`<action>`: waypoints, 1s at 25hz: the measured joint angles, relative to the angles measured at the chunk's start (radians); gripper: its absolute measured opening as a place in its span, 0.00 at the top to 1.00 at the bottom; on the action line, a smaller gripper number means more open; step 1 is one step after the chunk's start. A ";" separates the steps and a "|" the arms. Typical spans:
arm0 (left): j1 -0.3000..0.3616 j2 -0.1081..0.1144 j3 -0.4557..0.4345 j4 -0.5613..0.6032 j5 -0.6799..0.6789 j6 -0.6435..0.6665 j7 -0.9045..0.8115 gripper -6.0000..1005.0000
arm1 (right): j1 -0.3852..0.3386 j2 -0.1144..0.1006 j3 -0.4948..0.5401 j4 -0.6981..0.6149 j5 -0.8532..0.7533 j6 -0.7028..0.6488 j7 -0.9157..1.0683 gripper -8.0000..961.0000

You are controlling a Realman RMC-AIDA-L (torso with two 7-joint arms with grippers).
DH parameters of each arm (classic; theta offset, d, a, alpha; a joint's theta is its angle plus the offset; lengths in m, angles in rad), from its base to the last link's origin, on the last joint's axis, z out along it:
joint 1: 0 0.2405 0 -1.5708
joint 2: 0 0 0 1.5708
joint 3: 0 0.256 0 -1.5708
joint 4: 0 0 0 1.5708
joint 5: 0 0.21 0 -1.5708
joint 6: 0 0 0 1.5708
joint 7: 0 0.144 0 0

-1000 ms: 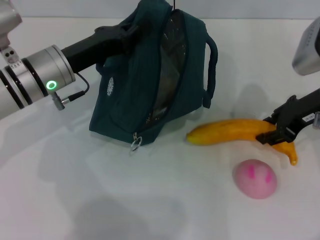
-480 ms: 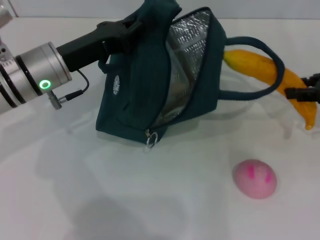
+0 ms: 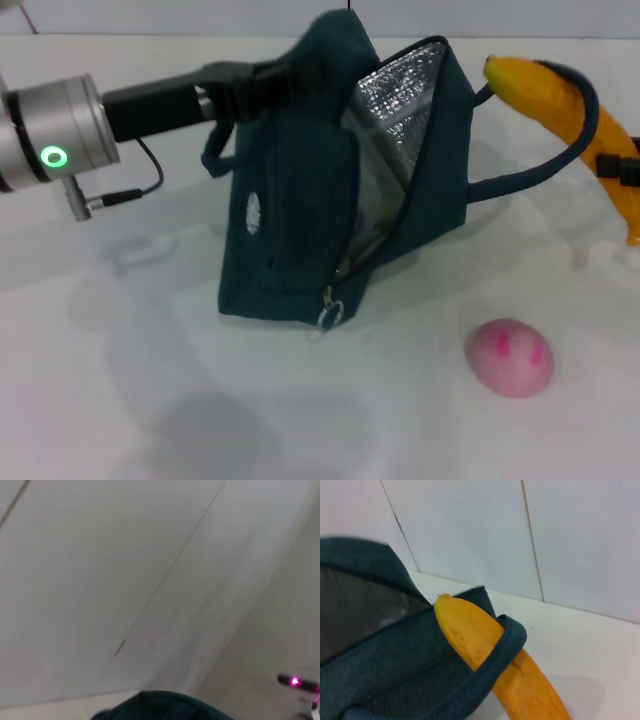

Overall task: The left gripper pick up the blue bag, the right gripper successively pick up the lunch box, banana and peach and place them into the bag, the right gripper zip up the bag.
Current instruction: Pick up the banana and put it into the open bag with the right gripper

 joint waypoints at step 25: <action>0.014 -0.055 -0.004 -0.008 0.029 -0.068 0.028 0.96 | -0.017 -0.012 0.211 -0.031 -0.082 0.004 0.011 0.54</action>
